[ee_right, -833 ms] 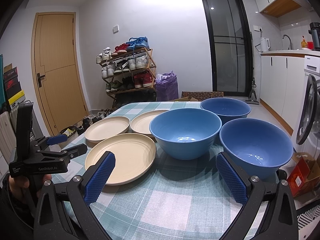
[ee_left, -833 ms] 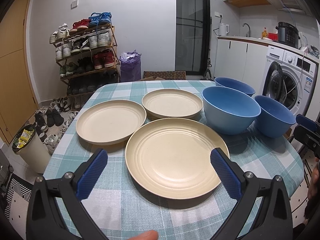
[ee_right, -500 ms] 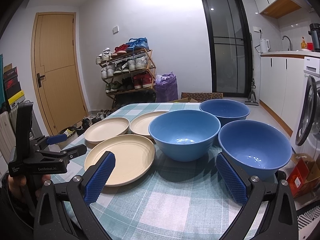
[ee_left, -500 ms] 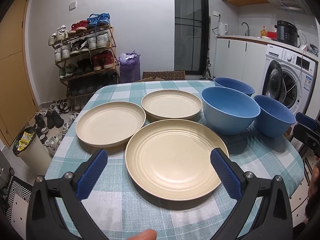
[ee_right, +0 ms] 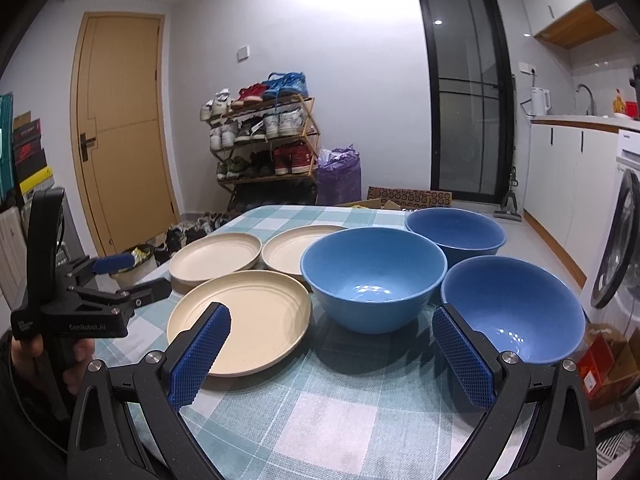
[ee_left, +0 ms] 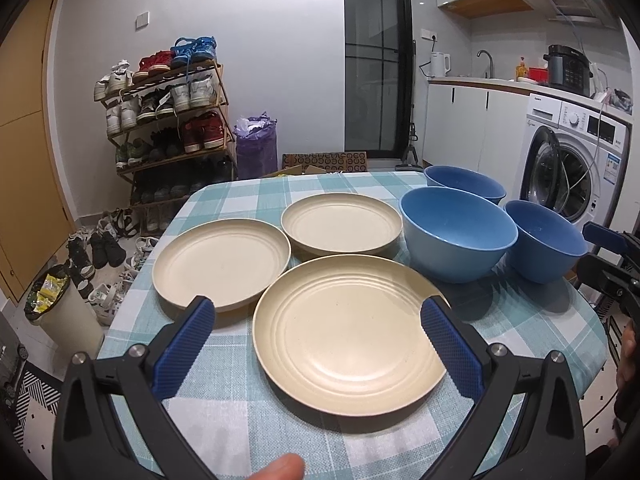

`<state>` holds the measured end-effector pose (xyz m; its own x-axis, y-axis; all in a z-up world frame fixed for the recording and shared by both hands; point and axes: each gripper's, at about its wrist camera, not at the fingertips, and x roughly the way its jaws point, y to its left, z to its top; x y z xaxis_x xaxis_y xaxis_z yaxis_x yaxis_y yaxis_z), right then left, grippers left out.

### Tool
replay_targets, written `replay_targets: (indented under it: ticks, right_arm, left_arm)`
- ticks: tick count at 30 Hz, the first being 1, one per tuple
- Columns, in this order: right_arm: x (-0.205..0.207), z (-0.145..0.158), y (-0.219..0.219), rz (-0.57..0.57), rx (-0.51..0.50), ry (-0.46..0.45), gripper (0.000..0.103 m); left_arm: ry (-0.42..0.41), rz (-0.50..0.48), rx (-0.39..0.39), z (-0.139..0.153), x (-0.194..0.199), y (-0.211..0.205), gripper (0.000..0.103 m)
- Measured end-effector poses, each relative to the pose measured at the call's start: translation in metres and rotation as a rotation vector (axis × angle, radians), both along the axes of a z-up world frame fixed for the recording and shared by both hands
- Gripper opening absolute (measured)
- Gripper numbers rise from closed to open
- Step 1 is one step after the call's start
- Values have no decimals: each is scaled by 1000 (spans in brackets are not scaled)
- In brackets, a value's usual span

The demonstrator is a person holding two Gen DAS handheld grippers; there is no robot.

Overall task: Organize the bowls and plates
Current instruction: 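Move the left gripper toward the large beige plate rim while the right gripper approaches it too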

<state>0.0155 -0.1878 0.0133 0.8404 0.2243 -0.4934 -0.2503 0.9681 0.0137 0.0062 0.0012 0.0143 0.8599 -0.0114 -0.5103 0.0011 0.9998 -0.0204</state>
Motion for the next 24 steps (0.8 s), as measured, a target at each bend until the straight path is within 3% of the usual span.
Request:
replay_targets:
  ticks: [24]
  right_arm:
    - [57, 35, -28, 13, 67, 49, 103]
  left_arm:
    - [-51, 100, 39, 24, 45, 29, 103]
